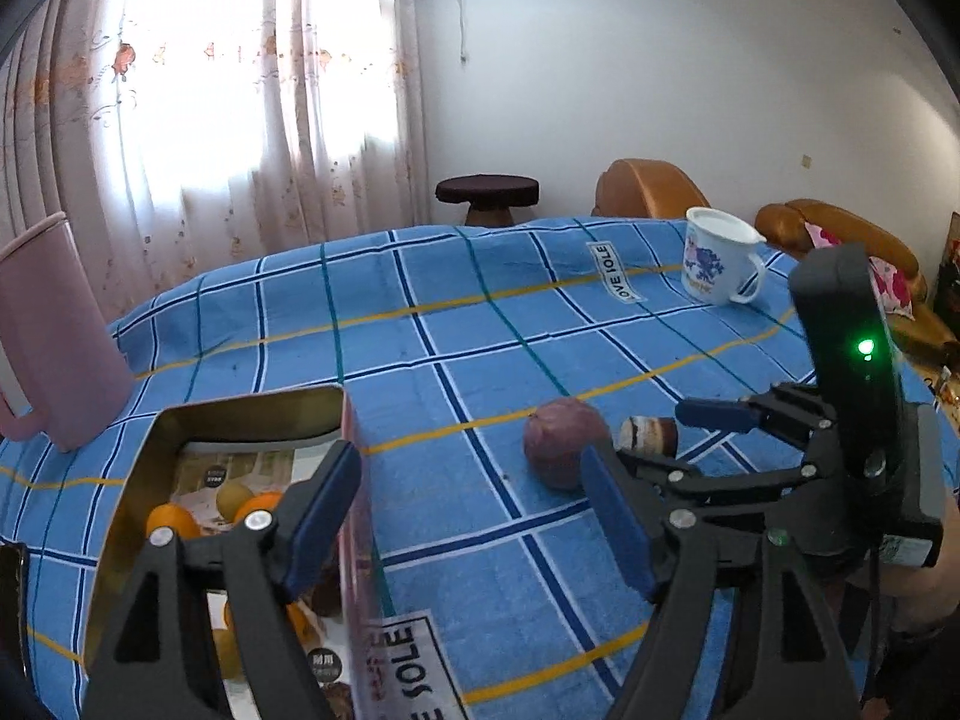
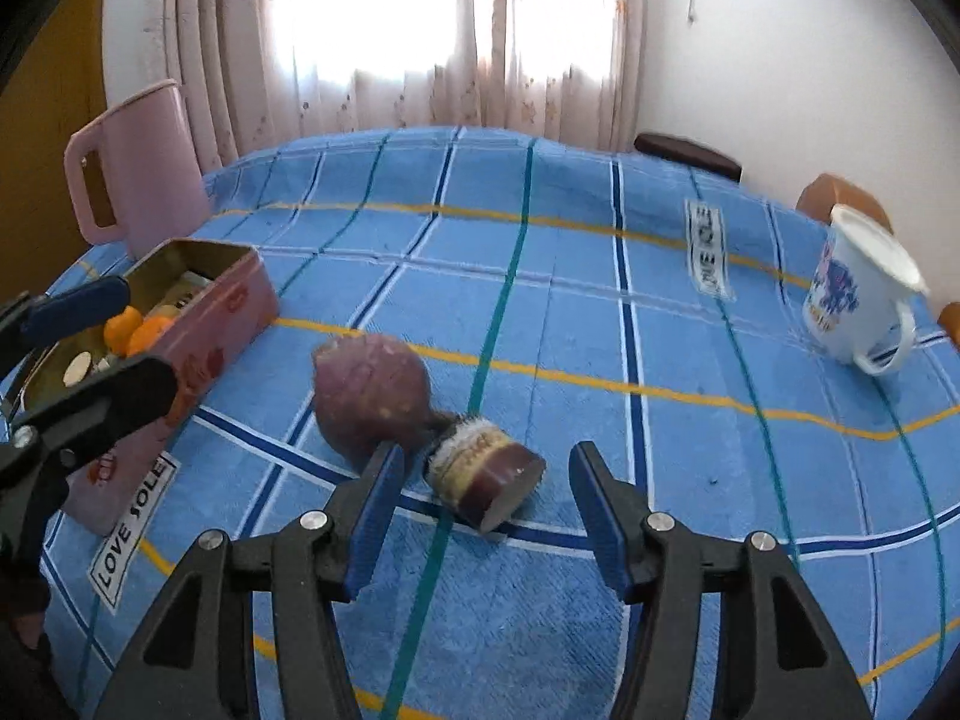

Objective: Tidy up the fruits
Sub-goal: 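Grasp the brown-and-white cylindrical piece with the right tool while the left tool grasps the purple sweet potato, then carry the sweet potato and cylindrical piece over the tin box with both tools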

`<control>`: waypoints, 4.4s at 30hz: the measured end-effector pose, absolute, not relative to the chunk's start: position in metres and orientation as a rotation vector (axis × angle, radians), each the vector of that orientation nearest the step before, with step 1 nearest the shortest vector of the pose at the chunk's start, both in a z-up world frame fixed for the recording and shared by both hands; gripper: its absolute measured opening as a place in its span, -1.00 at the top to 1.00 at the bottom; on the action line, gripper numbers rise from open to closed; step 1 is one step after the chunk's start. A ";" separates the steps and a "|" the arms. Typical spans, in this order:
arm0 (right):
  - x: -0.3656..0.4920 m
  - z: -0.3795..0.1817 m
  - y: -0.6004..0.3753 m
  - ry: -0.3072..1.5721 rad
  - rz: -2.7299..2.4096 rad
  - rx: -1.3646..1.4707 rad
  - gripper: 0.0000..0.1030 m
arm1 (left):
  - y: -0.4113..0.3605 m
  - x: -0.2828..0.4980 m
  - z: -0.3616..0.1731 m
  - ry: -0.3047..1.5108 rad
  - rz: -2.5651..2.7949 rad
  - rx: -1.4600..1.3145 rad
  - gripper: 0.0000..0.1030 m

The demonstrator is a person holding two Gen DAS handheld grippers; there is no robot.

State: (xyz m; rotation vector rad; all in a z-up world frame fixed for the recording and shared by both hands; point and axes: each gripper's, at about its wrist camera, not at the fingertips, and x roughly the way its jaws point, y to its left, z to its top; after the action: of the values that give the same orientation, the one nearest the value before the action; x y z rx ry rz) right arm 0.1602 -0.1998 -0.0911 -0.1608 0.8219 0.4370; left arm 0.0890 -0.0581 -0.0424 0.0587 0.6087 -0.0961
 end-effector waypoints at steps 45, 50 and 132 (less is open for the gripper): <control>0.157 -0.078 -0.246 0.721 0.338 0.000 0.10 | -0.097 0.155 -0.083 0.787 -0.229 0.018 -0.02; 0.155 -0.075 -0.246 0.704 0.347 0.002 0.10 | -0.096 0.149 -0.078 0.746 -0.209 0.030 -0.02; 0.086 -0.026 -0.155 0.434 0.572 -0.114 0.10 | -0.009 0.043 -0.036 0.427 -0.008 -0.062 -0.02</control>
State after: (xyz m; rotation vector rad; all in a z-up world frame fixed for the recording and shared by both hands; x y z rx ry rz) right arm 0.0858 -0.1555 -0.0264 -0.1143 0.4337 0.5718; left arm 0.0429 -0.0090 -0.0358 -0.0625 0.4265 -0.0082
